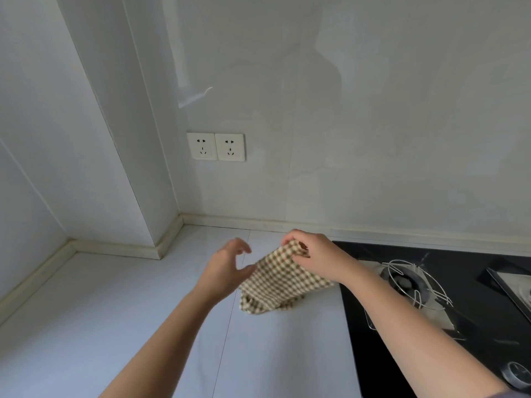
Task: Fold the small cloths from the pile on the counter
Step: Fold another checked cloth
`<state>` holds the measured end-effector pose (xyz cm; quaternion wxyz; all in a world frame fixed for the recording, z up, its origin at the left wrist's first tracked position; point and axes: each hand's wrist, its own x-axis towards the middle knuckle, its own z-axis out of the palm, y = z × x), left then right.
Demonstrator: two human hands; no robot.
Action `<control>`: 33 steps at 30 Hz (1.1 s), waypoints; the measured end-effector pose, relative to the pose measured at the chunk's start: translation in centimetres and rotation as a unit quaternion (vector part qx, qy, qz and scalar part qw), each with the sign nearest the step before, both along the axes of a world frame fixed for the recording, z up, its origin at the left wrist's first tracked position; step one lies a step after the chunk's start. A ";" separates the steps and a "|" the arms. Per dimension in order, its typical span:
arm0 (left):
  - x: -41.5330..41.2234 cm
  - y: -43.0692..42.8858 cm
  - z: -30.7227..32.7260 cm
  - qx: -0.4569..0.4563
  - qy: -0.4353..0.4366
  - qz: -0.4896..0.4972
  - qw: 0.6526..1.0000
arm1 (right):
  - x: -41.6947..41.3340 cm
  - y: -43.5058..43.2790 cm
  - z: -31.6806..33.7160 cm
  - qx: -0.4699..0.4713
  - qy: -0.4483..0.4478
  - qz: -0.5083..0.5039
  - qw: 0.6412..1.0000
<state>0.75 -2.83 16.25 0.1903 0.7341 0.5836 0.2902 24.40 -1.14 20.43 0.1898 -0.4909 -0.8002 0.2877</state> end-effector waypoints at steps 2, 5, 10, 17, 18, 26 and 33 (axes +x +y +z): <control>2.4 0.3 0.5 -0.029 -0.039 -0.044 0.998 | -0.6 -0.2 0.5 0.009 -0.007 0.006 1.000; 5.1 0.7 0.9 -0.063 -0.103 -0.067 0.990 | -0.6 -0.5 1.2 0.027 0.018 -0.001 0.999; 5.3 0.0 0.8 -0.101 -0.201 -0.073 0.972 | 2.3 -0.7 0.0 -0.036 -0.044 -0.050 0.997; 4.5 -1.2 1.7 -0.064 -0.116 -0.092 0.987 | 1.3 -2.0 -0.3 -0.025 0.043 -0.051 0.997; 4.3 -1.3 2.0 -0.046 -0.112 -0.084 0.989 | 1.0 -2.1 0.1 -0.020 0.066 -0.050 0.996; 2.0 -2.8 4.9 0.015 -0.132 -0.032 0.991 | 0.8 -3.3 2.0 0.064 0.158 -0.035 0.985; 1.7 -4.1 6.5 0.055 -0.102 -0.060 0.991 | 0.3 -3.5 2.9 0.085 0.197 -0.030 0.976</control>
